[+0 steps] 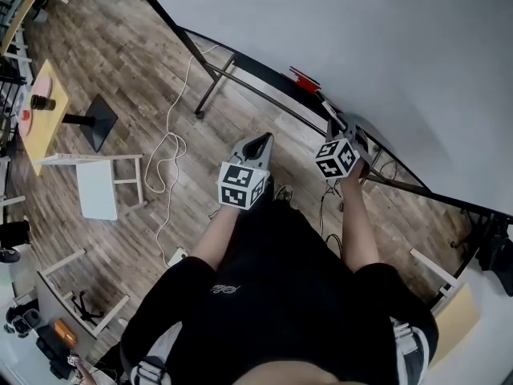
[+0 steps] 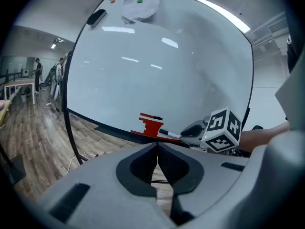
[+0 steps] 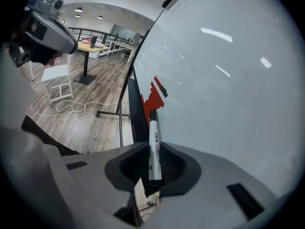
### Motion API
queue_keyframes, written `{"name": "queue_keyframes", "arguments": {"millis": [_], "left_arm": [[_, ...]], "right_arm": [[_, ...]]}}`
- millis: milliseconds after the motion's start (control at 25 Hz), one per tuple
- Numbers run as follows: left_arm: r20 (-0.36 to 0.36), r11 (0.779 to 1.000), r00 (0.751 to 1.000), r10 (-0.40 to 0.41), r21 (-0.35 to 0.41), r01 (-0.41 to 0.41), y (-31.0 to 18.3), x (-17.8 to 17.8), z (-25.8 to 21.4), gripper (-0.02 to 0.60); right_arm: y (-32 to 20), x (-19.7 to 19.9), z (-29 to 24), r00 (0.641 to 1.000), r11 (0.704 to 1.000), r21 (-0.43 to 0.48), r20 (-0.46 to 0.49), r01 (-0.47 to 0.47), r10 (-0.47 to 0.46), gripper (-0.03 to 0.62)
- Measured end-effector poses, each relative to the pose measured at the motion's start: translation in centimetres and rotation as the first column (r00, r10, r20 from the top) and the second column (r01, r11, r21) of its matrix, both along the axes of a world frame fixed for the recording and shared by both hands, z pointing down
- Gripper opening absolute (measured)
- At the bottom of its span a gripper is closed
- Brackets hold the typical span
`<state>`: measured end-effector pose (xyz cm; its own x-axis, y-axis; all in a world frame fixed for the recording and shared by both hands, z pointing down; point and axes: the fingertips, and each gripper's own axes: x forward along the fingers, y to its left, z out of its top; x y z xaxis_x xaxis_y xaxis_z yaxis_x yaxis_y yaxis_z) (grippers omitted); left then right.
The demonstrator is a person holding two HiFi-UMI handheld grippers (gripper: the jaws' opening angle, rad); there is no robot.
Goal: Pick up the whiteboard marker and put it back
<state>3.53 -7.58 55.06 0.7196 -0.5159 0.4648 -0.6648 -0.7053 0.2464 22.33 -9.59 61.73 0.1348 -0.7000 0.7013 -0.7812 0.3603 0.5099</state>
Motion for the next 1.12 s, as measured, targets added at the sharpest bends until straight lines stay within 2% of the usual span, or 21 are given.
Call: {"name": "queue_keyframes", "arguments": {"millis": [280,400,480,600,680,920,1120], "left_arm": [[0.004,1.0,1.0,0.029,-0.008,-0.029,1.0,1.2,0.3,0.008],[-0.004,0.999,0.999,0.032,-0.04,-0.032,0.7,1.4,1.4,0.008],[-0.046,0.993,0.998,0.036,-0.111,-0.041,0.1,2.0,2.6,0.008],[-0.157,0.971,0.987,0.021,-0.234,-0.058,-1.5,4.0,3.8,0.008],[-0.199,0.958,0.98,0.027,-0.275,-0.082,-2.8,5.9,4.4,0.008],[-0.215,0.942,0.974,0.074,-0.306,-0.14,-5.0,10.0,5.3,0.008],[-0.239,0.933,0.967,0.084,-0.323,-0.161,-5.8,11.6,5.3,0.008]], "right_arm": [[0.3,0.3,0.5,0.999,1.0,-0.005,0.015,0.031,-0.031,0.052],[0.4,-0.4,0.2,0.998,0.999,0.007,0.022,0.051,-0.051,0.052],[0.3,-0.9,0.2,0.997,0.997,0.008,0.018,0.072,-0.072,0.052],[0.1,-1.2,-0.1,0.996,0.996,0.014,0.014,0.092,-0.093,0.052],[-0.2,-1.2,-0.3,0.995,0.994,0.024,0.015,0.102,-0.103,0.052],[-1.1,-1.5,-1.2,0.992,0.99,0.065,0.02,0.123,-0.124,0.052],[-1.6,-1.8,-1.8,0.991,0.987,0.099,0.031,0.128,-0.132,0.052]]}}
